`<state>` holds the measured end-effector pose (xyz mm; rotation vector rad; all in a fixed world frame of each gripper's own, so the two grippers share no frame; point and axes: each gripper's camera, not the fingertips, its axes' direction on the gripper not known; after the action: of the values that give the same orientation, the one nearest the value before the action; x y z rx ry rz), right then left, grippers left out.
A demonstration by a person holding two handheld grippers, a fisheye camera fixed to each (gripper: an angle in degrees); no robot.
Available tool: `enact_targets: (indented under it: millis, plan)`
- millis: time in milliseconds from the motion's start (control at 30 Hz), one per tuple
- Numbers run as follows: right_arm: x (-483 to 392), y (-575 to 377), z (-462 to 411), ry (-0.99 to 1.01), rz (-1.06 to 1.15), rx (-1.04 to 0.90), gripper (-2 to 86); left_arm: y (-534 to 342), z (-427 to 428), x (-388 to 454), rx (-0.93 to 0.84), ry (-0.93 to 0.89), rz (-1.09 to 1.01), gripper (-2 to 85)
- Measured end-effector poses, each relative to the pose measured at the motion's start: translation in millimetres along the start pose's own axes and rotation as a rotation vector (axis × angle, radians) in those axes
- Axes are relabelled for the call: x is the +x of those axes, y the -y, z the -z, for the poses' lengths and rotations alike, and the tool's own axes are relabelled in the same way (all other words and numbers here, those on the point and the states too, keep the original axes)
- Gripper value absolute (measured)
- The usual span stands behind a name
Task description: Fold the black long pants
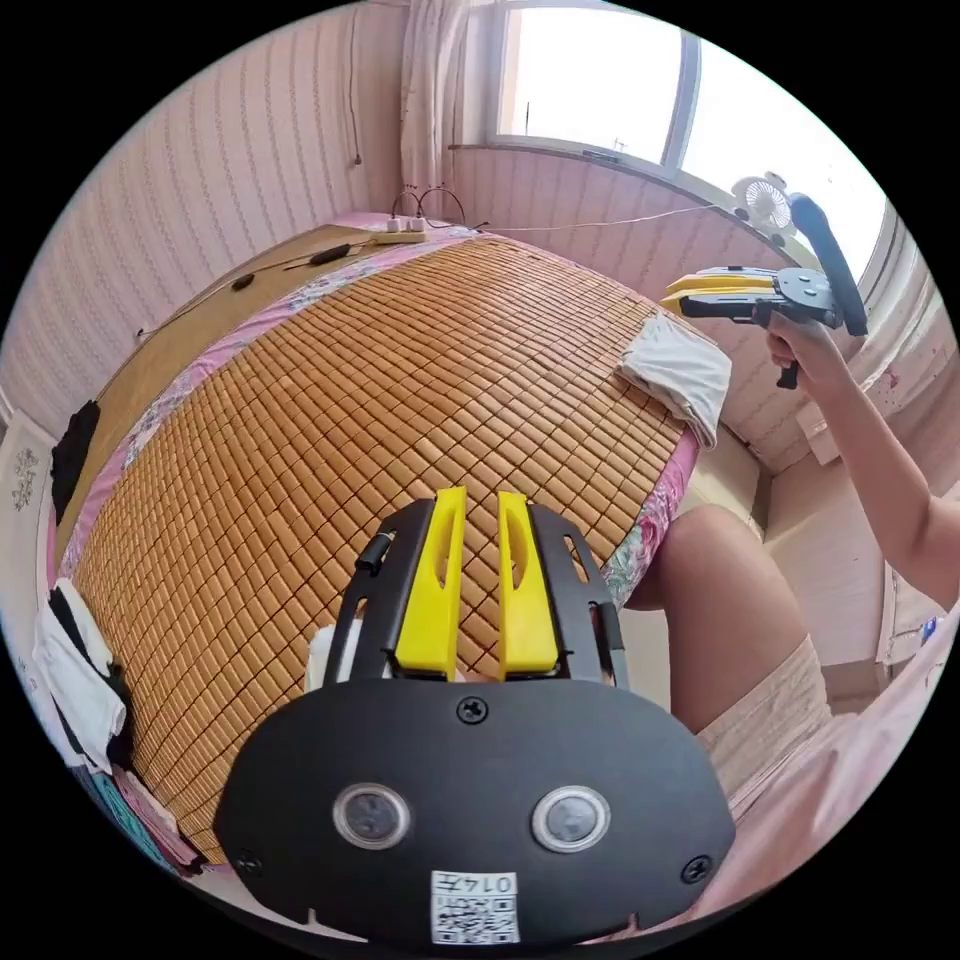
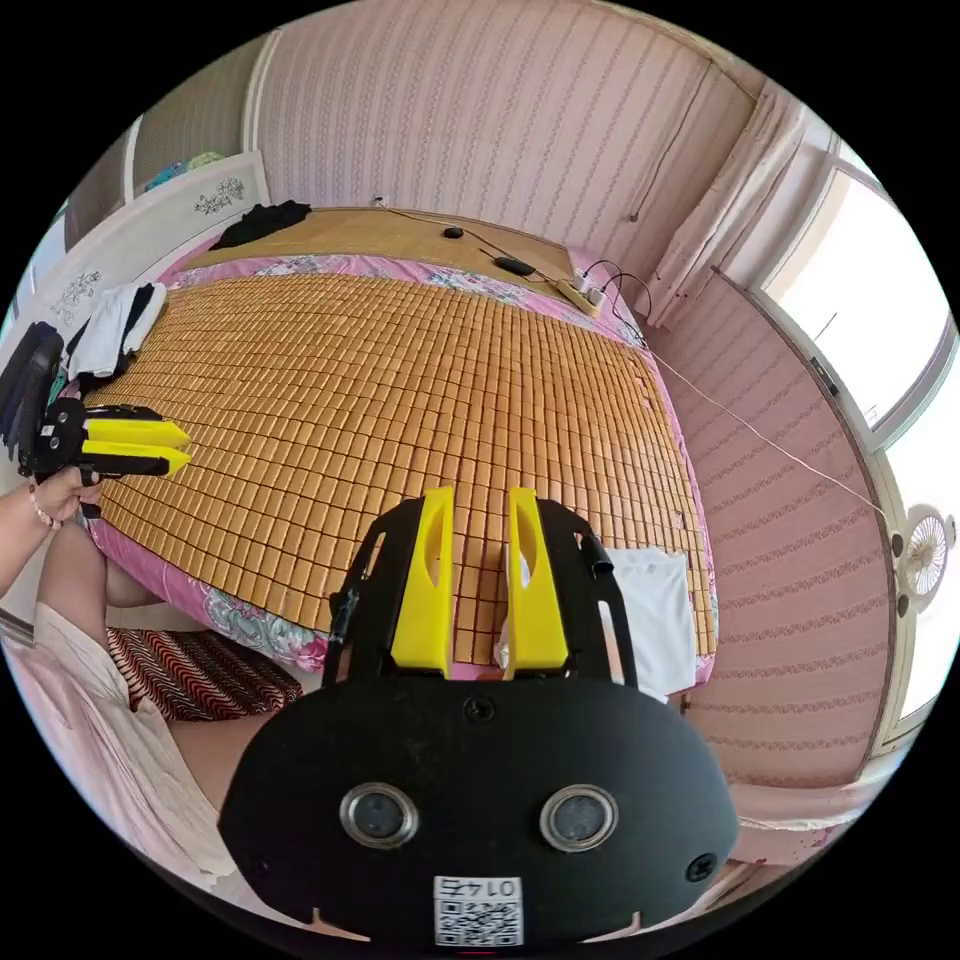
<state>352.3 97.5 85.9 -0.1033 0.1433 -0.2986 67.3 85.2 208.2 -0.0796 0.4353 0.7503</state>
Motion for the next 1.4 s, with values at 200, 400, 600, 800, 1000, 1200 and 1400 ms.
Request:
enact_targets:
  millis: [200, 400, 600, 800, 1000, 1200, 1400]
  plan:
    - [-162.4, 73.8, 47.5, 0.093, 0.223, 0.090, 8.4, -162.1, 128.0, -81.9, 0.165, 0.155, 0.264, 6.2]
    - [-322.3, 128.4, 73.2, 0.090, 0.490, 0.130, 8.2, -317.5, 226.2, -123.7, 0.288, 0.444, 0.482, 5.5]
    - [-463.4, 170.9, 85.5, 0.207, 0.715, 0.152, 8.1, -445.2, 283.1, -159.6, 0.339, 0.579, 0.716, 5.7]
    - [-597.3, 207.6, 97.0, 0.407, 0.977, 0.194, 8.3, -526.3, 318.6, -191.4, 0.349, 0.703, 0.821, 6.3]
    - [-716.1, 255.7, 136.9, 0.551, 1.190, 0.271, 10.3, -579.9, 390.7, -216.7, 0.471, 0.852, 0.931, 6.8]
    - [-818.3, 313.5, 186.2, 0.581, 1.260, 0.481, 10.8, -597.7, 454.9, -260.7, 0.510, 0.984, 0.921, 8.4]
    - [-911.6, 345.9, 193.3, 0.850, 1.188, 0.322, 13.0, -597.4, 456.5, -317.8, 0.362, 0.980, 0.972, 11.3]
